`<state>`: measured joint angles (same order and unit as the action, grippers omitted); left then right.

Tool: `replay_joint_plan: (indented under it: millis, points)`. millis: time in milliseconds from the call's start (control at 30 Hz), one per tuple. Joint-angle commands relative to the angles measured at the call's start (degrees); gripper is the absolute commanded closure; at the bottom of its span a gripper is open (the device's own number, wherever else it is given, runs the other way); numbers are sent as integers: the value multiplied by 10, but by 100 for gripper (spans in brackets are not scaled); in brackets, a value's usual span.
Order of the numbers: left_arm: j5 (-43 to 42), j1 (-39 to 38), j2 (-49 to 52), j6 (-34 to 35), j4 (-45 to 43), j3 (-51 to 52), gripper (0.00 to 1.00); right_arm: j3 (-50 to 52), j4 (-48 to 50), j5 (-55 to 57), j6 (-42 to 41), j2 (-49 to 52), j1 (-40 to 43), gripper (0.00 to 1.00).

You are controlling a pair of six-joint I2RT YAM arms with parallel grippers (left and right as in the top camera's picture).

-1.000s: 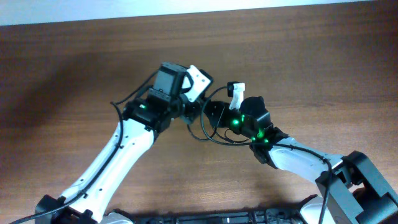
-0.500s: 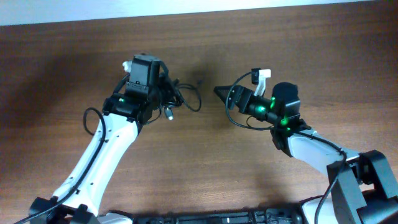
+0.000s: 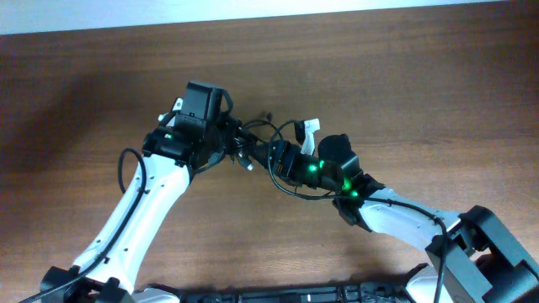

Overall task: Untangle cables
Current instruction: 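Pull both grippers apart to spread the cable bundle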

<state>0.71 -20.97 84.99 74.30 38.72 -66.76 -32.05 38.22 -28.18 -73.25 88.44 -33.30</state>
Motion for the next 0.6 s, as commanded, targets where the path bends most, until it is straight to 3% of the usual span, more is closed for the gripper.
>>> replay_joint_plan:
  millis: [0,167,300,367,433,567]
  points:
    - [4,-21,-14,-39,0,-9,100,-9,3,51,-40,-3,-4,32]
    - [4,-48,-14,-38,-1,-9,100,-9,1,51,-79,-3,-5,52]
    - [4,-61,-14,-3,-5,-9,100,-9,0,45,-91,-3,-5,96]
    - [5,-61,-14,36,-9,-9,100,-9,1,45,-96,-3,-5,96]
    - [6,-55,-14,50,-27,-9,100,-9,-14,45,-43,-3,-5,96]
    - [2,-12,-35,50,-61,-9,100,-9,-253,127,56,-3,7,96]
